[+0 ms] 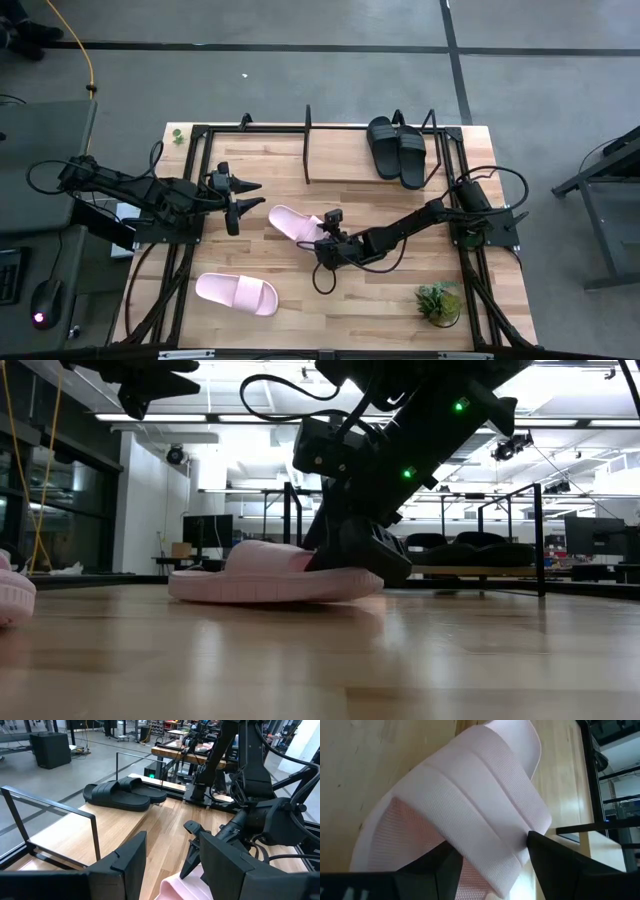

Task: Pick and place slides into the shelf
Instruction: Put the top pink slides on the shelf

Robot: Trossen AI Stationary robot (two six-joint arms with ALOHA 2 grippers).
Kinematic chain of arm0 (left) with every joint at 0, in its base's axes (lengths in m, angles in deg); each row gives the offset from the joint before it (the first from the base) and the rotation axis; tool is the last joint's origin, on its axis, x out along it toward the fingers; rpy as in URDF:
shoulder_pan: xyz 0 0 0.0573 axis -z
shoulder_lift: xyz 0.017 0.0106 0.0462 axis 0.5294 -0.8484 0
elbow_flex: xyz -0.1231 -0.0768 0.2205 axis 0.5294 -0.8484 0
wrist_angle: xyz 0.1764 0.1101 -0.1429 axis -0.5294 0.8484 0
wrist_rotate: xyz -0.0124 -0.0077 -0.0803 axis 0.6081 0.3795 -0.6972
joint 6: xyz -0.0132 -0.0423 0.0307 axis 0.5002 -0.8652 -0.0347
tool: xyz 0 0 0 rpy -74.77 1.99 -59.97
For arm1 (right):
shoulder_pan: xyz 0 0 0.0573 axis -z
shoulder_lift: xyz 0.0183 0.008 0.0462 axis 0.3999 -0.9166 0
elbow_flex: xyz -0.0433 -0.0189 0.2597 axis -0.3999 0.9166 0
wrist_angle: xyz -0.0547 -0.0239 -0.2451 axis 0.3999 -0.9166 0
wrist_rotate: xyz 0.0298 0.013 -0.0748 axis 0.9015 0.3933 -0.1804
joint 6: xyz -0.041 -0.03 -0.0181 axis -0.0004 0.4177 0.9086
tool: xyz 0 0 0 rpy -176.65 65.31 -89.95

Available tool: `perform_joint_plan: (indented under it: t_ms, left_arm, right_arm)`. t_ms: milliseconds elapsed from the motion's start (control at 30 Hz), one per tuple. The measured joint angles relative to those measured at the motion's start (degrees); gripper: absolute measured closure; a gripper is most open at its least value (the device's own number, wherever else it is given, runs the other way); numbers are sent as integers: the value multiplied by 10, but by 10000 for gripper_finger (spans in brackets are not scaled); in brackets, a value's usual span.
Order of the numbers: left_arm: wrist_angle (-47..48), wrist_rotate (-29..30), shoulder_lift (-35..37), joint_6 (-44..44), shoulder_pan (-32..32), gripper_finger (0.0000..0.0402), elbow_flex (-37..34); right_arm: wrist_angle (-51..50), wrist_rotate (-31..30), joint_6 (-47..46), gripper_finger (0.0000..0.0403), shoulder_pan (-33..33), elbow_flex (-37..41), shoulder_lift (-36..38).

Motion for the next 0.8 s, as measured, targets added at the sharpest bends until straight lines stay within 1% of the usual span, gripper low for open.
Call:
perform_joint_plan:
  t_ms: [167,533,667,800]
  left_arm:
    - [0,0,0,0,0,234,0]
    - [0,0,0,0,0,234,0]
    - [0,0,0,0,0,234,0]
    - [0,0,0,0,0,234,0]
  right_arm:
    - [1,13,3,192,0,0,0]
    - [1,21,1,196,0,0,0]
    - [1,22,1,219,0,0,0]
    - [1,28,1,257,0,0,0]
